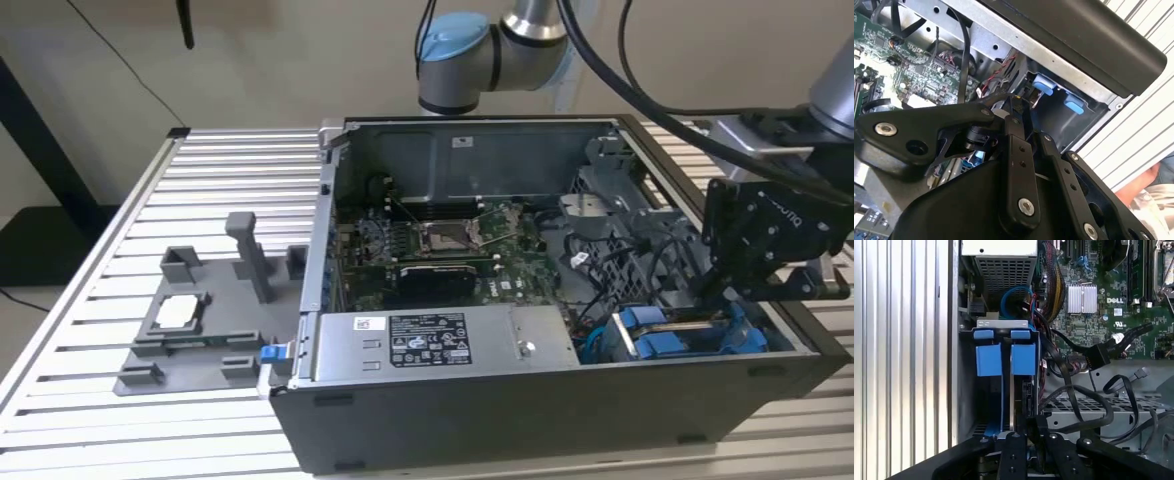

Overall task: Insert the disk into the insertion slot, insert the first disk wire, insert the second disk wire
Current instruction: 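Insert the first disk wire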

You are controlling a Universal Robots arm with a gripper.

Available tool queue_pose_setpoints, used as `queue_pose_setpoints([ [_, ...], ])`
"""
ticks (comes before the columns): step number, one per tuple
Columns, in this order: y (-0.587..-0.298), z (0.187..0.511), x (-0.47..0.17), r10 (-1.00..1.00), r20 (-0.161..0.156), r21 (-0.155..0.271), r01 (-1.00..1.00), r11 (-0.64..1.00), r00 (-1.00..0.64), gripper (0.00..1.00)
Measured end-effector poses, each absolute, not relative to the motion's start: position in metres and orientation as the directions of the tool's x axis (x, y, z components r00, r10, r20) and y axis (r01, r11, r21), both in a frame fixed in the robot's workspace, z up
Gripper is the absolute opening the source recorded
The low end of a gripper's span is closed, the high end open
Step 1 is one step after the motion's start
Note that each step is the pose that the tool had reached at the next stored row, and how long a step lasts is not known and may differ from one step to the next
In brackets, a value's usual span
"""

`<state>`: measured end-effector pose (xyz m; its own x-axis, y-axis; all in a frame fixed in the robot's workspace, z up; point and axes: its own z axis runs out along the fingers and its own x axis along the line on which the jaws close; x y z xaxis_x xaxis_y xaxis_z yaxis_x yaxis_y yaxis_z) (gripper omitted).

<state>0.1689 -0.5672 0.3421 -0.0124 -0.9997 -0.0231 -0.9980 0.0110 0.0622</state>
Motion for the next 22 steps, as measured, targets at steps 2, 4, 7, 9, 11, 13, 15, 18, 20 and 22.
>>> queue_pose_setpoints([
  [2, -0.5666, 0.342, 0.1689, -1.0, -0.023, 0.06, -0.998, 0.014, -0.015, 0.19],
  [4, -0.5657, 0.342, 0.1689, -1.0, -0.024, 0.057, -0.998, 0.016, -0.017, 0.19],
  [7, -0.5639, 0.342, 0.1689, -1.0, -0.024, 0.054, -0.998, 0.018, -0.02, 0.19],
  [9, -0.563, 0.3417, 0.1689, -0.999, -0.024, 0.054, -0.998, 0.022, -0.023, 0.19],
  [11, -0.5628, 0.3414, 0.1689, -0.999, -0.024, 0.054, -0.998, 0.025, -0.027, 0.19],
  [13, -0.5629, 0.3414, 0.1689, -0.999, -0.024, 0.053, -0.998, 0.027, -0.028, 0.19],
  [15, -0.5637, 0.3413, 0.1689, -0.999, -0.024, 0.054, -0.998, 0.029, -0.03, 0.19],
  [18, -0.565, 0.3413, 0.1689, -0.999, -0.024, 0.054, -0.998, 0.032, -0.034, 0.19],
  [20, -0.5651, 0.3411, 0.1689, -0.999, -0.024, 0.054, -0.998, 0.034, -0.035, 0.19],
  [22, -0.5652, 0.34, 0.1688, -0.999, -0.024, 0.053, -0.998, 0.038, -0.039, 0.19],
])
